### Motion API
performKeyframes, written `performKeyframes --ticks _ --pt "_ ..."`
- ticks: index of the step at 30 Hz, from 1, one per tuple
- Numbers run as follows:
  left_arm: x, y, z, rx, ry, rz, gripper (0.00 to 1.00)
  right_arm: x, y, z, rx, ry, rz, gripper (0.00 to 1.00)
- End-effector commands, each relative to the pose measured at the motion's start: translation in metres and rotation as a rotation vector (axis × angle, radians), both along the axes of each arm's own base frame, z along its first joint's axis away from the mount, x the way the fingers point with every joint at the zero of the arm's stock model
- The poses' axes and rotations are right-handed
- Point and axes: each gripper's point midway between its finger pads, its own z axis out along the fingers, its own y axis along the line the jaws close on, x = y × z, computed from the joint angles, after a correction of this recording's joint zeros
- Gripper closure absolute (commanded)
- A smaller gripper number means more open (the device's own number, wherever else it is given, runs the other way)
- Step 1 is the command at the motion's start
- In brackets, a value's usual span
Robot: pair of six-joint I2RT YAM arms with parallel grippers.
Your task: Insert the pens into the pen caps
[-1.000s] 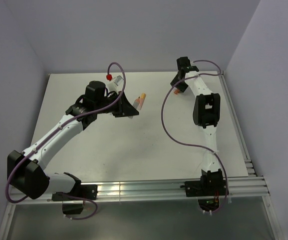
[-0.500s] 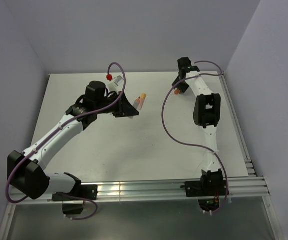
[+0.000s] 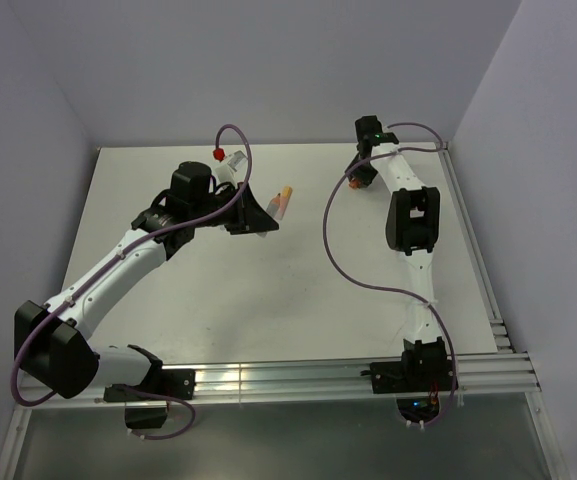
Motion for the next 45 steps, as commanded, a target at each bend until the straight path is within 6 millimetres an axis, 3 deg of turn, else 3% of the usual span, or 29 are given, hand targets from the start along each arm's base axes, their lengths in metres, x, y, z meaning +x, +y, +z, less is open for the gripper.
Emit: performKeyframes --ticks 1,5,6,8,9,12,15,16,17,19,20,21,23,25,26,29,30,32,33,36,41,45 --pt "-0.004 -0.004 0.022 -0.047 -0.063 -0.027 1.00 0.000 -0.007 -0.006 -0.019 0.018 -0.003 0.57" --pt "-0.004 -0.004 0.022 -0.050 -0.060 -0.028 1.00 -0.006 -0.007 -0.010 -0.021 0.037 0.006 0.74" --pt "-0.004 -0.004 0.022 -0.050 -0.060 -0.027 1.00 -0.007 -0.007 -0.007 -0.023 0.036 0.009 0.84" --pt "-0.004 -0.004 0.022 -0.052 -0.059 -0.029 1.00 -0.015 -0.008 -0.013 -0.025 0.055 0.013 0.93" --pt "-0.004 -0.004 0.022 -0.053 -0.059 -0.030 1.00 -0.016 -0.007 -0.005 -0.025 0.045 0.020 1.00" --pt "-0.005 -0.005 0.019 -0.053 -0.052 -0.034 1.00 -0.030 -0.005 -0.005 -0.043 0.055 0.042 1.00" --pt "-0.008 -0.006 0.015 -0.063 -0.037 -0.047 1.00 -0.042 0.003 0.014 -0.055 0.020 0.079 1.00" --pt "-0.007 -0.007 0.017 -0.076 -0.052 -0.052 1.00 -0.045 0.009 0.030 -0.057 -0.007 0.093 1.00" --pt "-0.008 -0.008 0.017 -0.087 -0.044 -0.053 1.00 -0.057 0.009 0.027 -0.063 0.012 0.101 1.00" --pt "-0.013 -0.009 0.011 -0.107 -0.030 -0.063 1.00 -0.062 0.016 0.037 -0.041 -0.037 0.121 1.00" --pt "-0.011 -0.012 0.017 -0.145 -0.050 -0.063 1.00 -0.076 0.020 0.048 -0.031 -0.051 0.137 1.00" --pt "-0.014 -0.011 0.004 -0.145 -0.018 -0.057 1.00 -0.081 0.023 0.054 -0.022 -0.068 0.150 1.00" --pt "-0.013 -0.016 0.006 -0.206 -0.043 -0.052 1.00 -0.094 0.034 0.076 0.006 -0.126 0.191 1.00" --pt "-0.009 -0.020 0.003 -0.216 -0.036 -0.015 1.00 -0.109 0.043 0.086 0.030 -0.150 0.236 1.00" --pt "-0.008 -0.024 0.005 -0.235 -0.055 -0.013 1.00 -0.113 0.047 0.111 0.047 -0.208 0.256 1.00" --pt "0.000 -0.033 -0.002 -0.259 -0.047 0.040 1.00 -0.122 0.050 0.136 0.063 -0.258 0.291 1.00" --pt "0.006 -0.037 -0.001 -0.278 -0.067 0.053 1.00 -0.125 0.051 0.154 0.070 -0.301 0.299 1.00" --pt "0.015 -0.044 -0.009 -0.292 -0.057 0.096 1.00 -0.132 0.064 0.171 0.137 -0.340 0.326 1.00" --pt "0.019 -0.048 -0.001 -0.327 -0.089 0.105 1.00 -0.134 0.071 0.189 0.164 -0.394 0.337 1.00" --pt "0.033 -0.056 -0.004 -0.327 -0.139 0.160 1.00 -0.143 0.087 0.214 0.199 -0.432 0.372 1.00" --pt "0.048 -0.071 -0.008 -0.285 -0.228 0.196 1.00 -0.152 0.105 0.239 0.248 -0.479 0.418 1.00" --pt "0.048 -0.084 -0.016 -0.264 -0.273 0.199 1.00 -0.161 0.118 0.250 0.267 -0.505 0.452 1.00"
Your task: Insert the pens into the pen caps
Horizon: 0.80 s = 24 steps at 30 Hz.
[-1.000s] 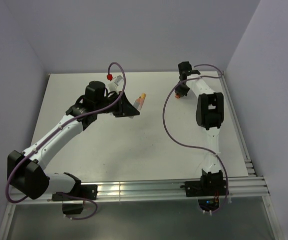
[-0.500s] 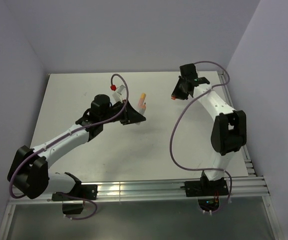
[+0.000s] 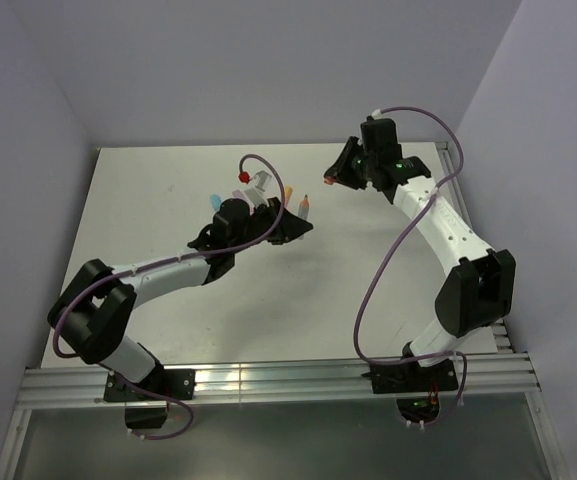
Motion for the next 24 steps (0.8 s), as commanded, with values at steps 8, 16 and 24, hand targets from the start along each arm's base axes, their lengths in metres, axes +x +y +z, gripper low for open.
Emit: performKeyframes --ticks 8,16,24 --pt "0.015 -0.021 0.031 -0.081 -0.154 0.014 1.00 -0.020 0.032 0.052 0.086 -0.120 0.096 1.00" --pt "0.016 -0.027 0.038 -0.077 -0.167 -0.018 1.00 -0.026 0.043 0.056 0.075 -0.128 0.127 1.00" --pt "0.014 -0.029 0.038 -0.088 -0.162 -0.032 1.00 -0.031 0.050 0.058 0.064 -0.135 0.148 1.00"
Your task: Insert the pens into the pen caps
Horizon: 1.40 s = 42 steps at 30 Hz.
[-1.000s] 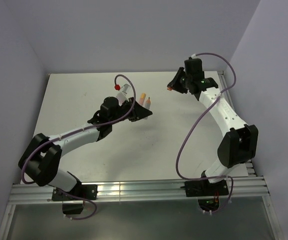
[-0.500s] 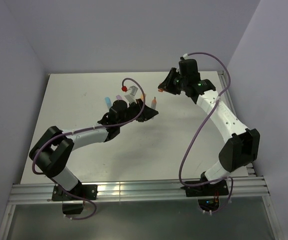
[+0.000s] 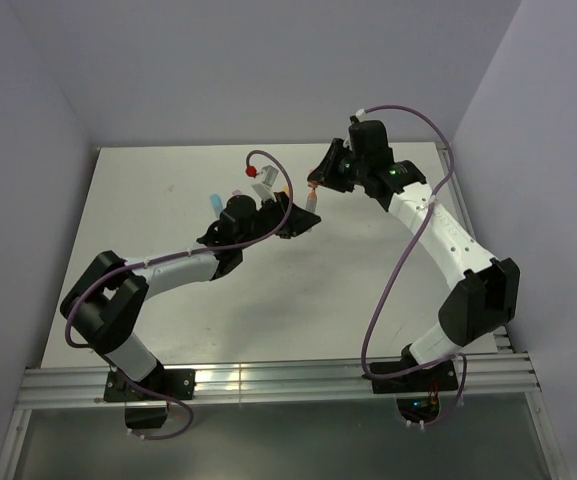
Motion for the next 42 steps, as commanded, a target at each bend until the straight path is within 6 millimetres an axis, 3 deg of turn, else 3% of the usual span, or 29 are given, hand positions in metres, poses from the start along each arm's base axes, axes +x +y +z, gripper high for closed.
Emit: performKeyframes --ticks 1,20,42 --pt "0.002 -0.007 0.028 -0.053 -0.074 -0.029 1.00 -0.002 0.005 0.033 0.022 -0.090 0.018 1.00" --pt "0.009 0.005 0.040 -0.094 -0.085 0.001 0.99 -0.015 0.009 0.031 -0.019 -0.106 0.032 1.00" --pt "0.001 0.007 0.044 -0.111 -0.080 -0.024 1.00 -0.013 0.007 0.022 -0.070 -0.110 0.017 1.00"
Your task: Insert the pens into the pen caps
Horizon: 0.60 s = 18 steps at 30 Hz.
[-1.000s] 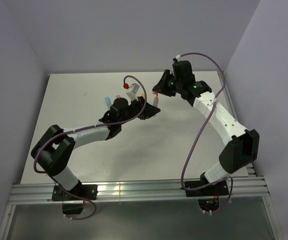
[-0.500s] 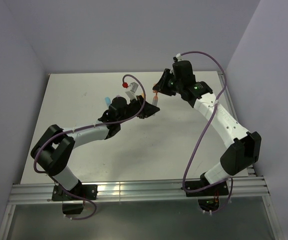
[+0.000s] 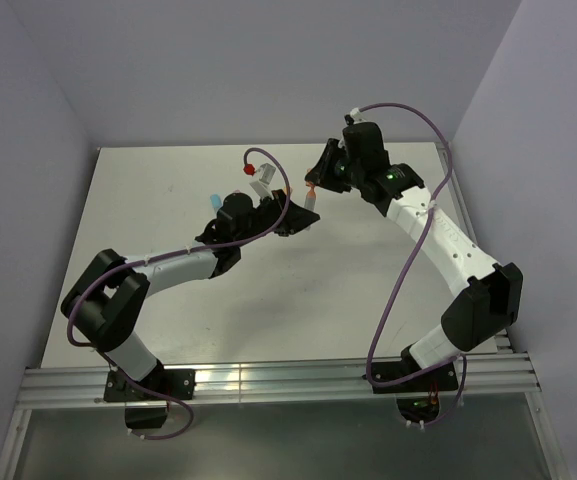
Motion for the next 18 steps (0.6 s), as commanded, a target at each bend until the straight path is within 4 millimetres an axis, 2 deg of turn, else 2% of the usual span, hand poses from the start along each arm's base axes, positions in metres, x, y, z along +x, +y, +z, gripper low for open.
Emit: performKeyframes --ticks 1,6,18 --pt "-0.003 0.004 0.042 -0.087 -0.091 -0.002 1.00 -0.005 -0.001 0.012 -0.018 -0.046 0.003 1.00" --pt "0.000 0.006 0.040 -0.084 -0.084 0.019 1.00 -0.008 0.002 0.010 -0.018 -0.044 0.016 1.00" --pt "0.020 0.010 0.058 -0.112 -0.130 0.101 1.00 -0.021 0.013 0.020 -0.019 -0.065 0.041 1.00"
